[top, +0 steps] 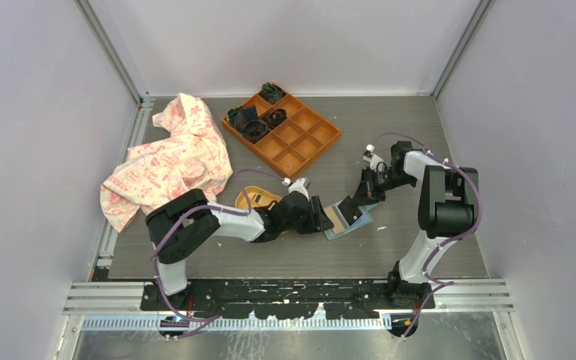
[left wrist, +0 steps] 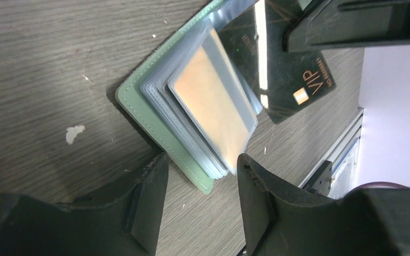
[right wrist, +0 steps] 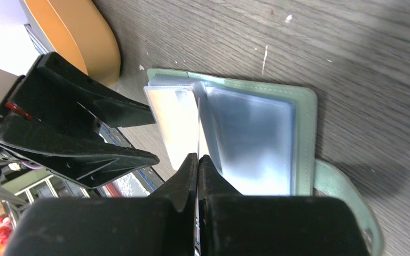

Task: Put the credit cards into the card holder
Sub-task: Insert the credit card into the card slot.

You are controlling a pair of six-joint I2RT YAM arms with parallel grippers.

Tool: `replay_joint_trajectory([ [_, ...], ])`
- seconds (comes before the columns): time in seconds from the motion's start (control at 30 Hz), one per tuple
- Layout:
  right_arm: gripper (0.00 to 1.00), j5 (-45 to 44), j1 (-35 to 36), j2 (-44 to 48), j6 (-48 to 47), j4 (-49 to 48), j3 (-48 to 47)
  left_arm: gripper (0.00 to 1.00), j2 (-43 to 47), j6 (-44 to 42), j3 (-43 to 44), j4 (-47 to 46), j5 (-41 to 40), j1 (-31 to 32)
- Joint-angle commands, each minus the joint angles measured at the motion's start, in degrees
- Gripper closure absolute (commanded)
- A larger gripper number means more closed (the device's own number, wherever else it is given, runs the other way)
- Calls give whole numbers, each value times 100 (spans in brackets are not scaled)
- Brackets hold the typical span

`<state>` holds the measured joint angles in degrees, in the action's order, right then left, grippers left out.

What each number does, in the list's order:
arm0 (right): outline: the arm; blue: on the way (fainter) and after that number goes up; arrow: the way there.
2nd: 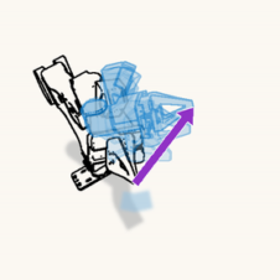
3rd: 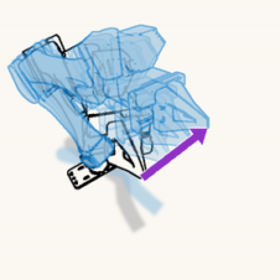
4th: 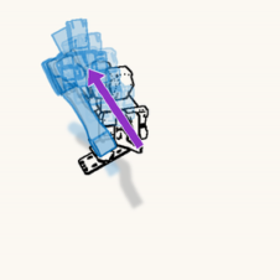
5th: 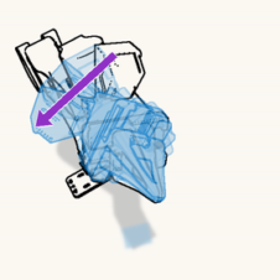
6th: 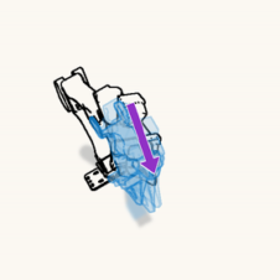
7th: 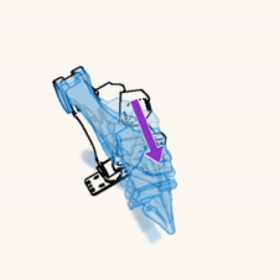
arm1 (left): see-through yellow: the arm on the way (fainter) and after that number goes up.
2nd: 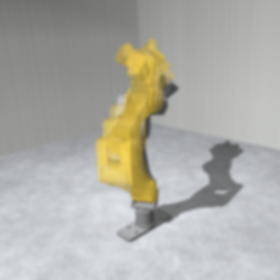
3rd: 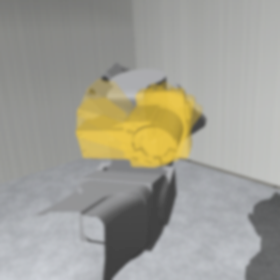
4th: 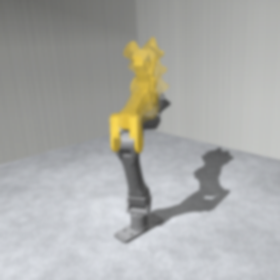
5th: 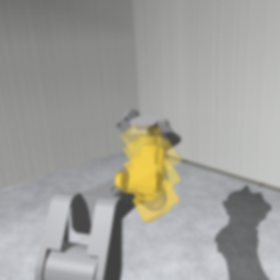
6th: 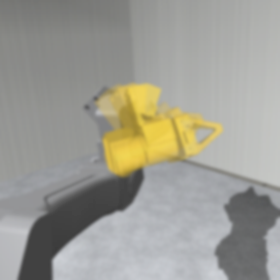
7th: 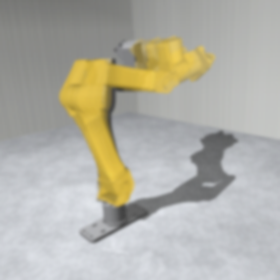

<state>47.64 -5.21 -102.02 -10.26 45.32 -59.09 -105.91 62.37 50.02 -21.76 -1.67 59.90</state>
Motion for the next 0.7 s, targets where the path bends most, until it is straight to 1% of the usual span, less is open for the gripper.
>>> replay_joint_trajectory([
  [0.0,99,-32,285,-112,-227,241,-270,48,-275,-9,56,82,6,-227],
  [0.17,99,-18,397,-207,-165,186,-417,49,-337,-143,153,31,127,-519],
  [0.33,99,250,460,-312,164,-206,-603,50,-357,-351,332,144,141,-749],
  [0.37,99,295,474,-317,211,-290,-633,50,-346,-389,359,180,281,-785],
  [0.47,99,338,452,-281,313,-422,-669,50,-222,-524,371,280,321,-830],
  [0.57,99,554,220,63,520,-655,-392,50,22,-726,341,446,330,-831],
  [0.67,99,815,-118,421,692,-1063,137,50,347,-951,258,593,294,-835],
])
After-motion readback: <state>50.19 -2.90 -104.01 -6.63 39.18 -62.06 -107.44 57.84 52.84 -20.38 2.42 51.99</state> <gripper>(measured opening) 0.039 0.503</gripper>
